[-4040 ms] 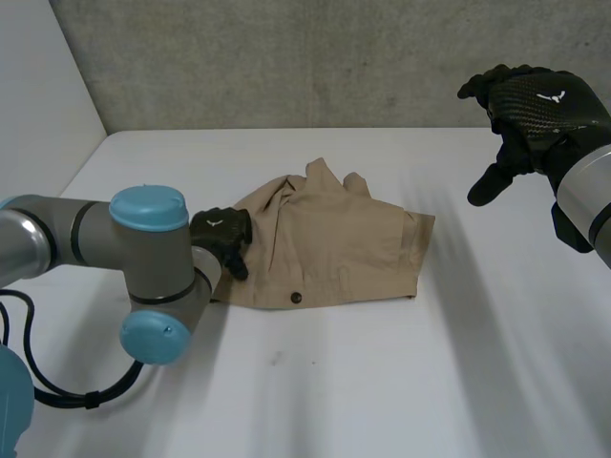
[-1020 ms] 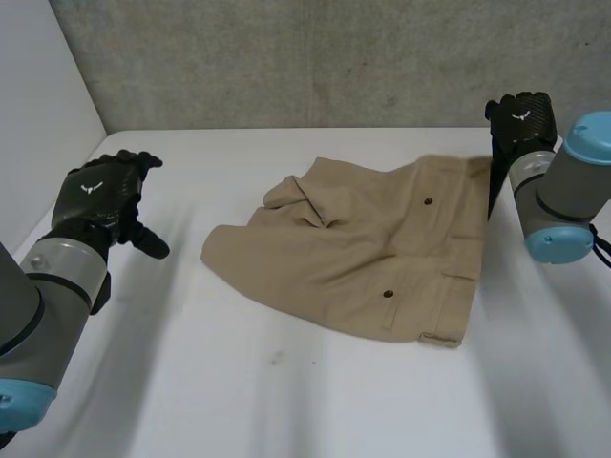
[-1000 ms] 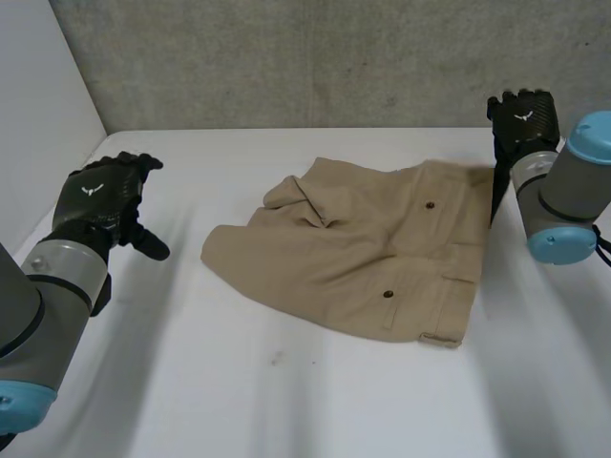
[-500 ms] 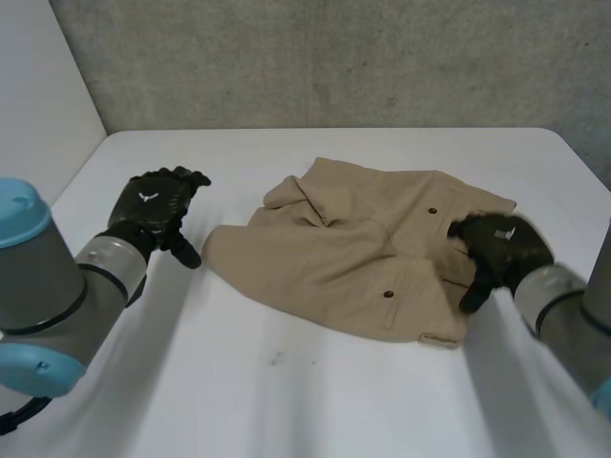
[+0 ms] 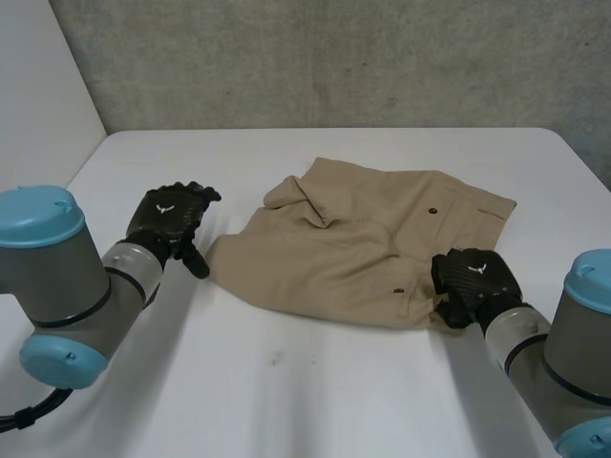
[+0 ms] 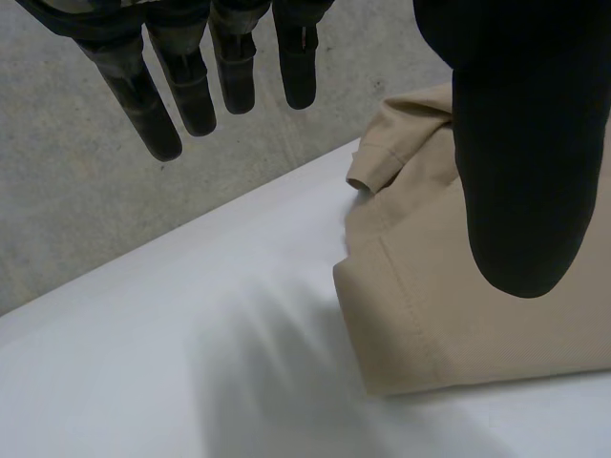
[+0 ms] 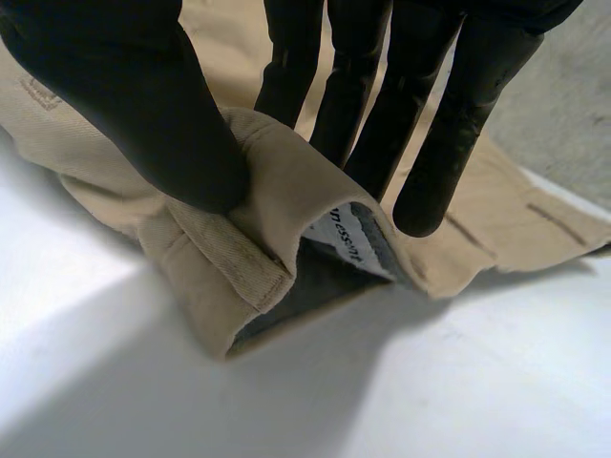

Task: Fold the shorts.

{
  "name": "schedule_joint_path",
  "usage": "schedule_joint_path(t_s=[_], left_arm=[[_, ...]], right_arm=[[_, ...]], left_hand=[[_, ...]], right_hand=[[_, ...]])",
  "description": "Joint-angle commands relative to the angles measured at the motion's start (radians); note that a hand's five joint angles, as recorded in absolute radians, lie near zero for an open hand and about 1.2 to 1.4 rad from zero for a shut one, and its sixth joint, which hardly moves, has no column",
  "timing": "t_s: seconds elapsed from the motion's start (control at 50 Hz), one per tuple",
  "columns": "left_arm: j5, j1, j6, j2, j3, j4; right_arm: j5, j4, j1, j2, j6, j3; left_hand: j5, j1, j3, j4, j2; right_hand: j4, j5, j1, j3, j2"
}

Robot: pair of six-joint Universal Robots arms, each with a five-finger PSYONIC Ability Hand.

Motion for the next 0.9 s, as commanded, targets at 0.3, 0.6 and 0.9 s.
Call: schedule_joint_path(t_s=[0.3,0.6,0.9], left_arm=[[0.013,-0.046,0.017,-0.083,-0.009,-0.003],[0.000,-0.051,0.110,-0.156,0.021,0.002],[-0.023,-0.061,0.110,-0.200,0.072,0.005]], right_arm=[[-0.020,0.093,0.029,-0.259,-0.001,-0.004],[-0.020,0.095,0.026,-0.287,0.019,-0.010],[-0.019,0.093,0.011,-0.311,0.063,-0.020]], left_hand=[[0.057,0.029,0.041,0.044,0.049],[0.200,0.173,0.185,0.188,0.192],[0.649,0.622,0.634,0.637,0.641]], right_hand=[[0.209,0.261,0.425,0.238,0.221],[0.209,0.261,0.425,0.238,0.221],[0.209,0.261,0.425,0.238,0.221]])
